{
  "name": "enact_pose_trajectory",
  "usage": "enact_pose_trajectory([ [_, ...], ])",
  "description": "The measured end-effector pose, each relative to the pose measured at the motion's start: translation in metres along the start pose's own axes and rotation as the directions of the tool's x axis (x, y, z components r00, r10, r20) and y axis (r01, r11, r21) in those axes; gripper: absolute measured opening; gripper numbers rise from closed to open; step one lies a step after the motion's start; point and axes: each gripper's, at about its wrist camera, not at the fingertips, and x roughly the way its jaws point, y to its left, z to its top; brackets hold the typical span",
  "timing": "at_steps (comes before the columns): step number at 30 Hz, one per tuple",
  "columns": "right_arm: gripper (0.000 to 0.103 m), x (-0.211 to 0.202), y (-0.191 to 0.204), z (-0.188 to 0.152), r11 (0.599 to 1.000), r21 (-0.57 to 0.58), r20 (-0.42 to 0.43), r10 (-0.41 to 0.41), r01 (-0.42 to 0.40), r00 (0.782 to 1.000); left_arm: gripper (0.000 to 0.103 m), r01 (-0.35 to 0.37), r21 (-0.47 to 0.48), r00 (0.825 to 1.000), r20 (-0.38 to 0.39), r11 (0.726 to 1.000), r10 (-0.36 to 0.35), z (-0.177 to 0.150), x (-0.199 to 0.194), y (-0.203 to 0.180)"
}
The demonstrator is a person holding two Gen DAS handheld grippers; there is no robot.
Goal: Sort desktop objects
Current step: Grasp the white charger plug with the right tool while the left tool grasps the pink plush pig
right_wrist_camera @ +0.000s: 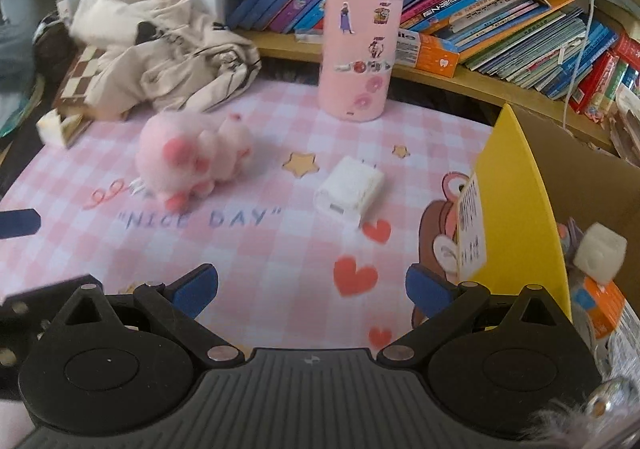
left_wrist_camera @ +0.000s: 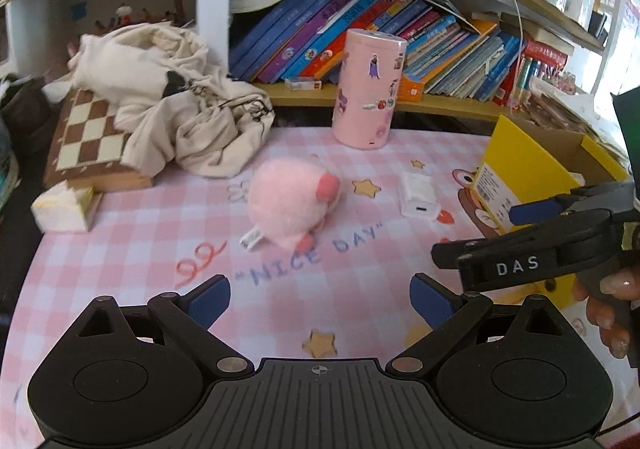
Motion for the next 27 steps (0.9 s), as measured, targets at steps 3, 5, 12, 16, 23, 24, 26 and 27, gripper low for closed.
enact_pose_trajectory([
  [3,0.101,0.013,-0.003,0.01,1.0,0.021,-0.007,-0.005,0.005,1.0,0.098,-0.006,0.028,1.0,0.0,1.0,0.006,0.009,0.016,-0.002],
  [5,0.101,0.022,-0.006,0.017,0.999,0.048,-0.015,0.003,-0.002,1.0,0.098,-0.008,0.042,1.0,-0.002,0.999,0.008,0.014,0.026,-0.001],
  [12,0.101,0.054,-0.011,0.034,0.995,0.097,-0.033,-0.035,0.038,0.999,0.098,-0.025,0.08,0.999,-0.033,0.997,0.028,0.03,0.064,0.006],
  [16,0.101,0.069,-0.012,0.04,0.994,0.101,-0.048,-0.047,0.051,0.998,0.098,-0.031,0.077,0.999,-0.038,0.997,0.034,0.037,0.08,0.012],
  [23,0.1,0.088,-0.017,0.047,0.989,0.13,-0.068,-0.064,0.073,0.996,0.098,-0.059,0.085,0.996,-0.058,0.995,0.064,0.044,0.107,0.011],
  [24,0.099,0.091,-0.018,0.048,0.989,0.13,-0.074,-0.065,0.074,0.995,0.098,-0.059,0.091,0.996,-0.061,0.994,0.064,0.045,0.111,0.011],
  [26,0.099,0.096,-0.019,0.048,0.989,0.131,-0.084,-0.064,0.075,0.994,0.098,-0.052,0.092,0.996,-0.064,0.994,0.058,0.045,0.117,0.012],
  [27,0.098,0.099,-0.02,0.049,0.988,0.134,-0.089,-0.064,0.075,0.994,0.098,-0.05,0.09,0.996,-0.065,0.995,0.056,0.045,0.119,0.013],
])
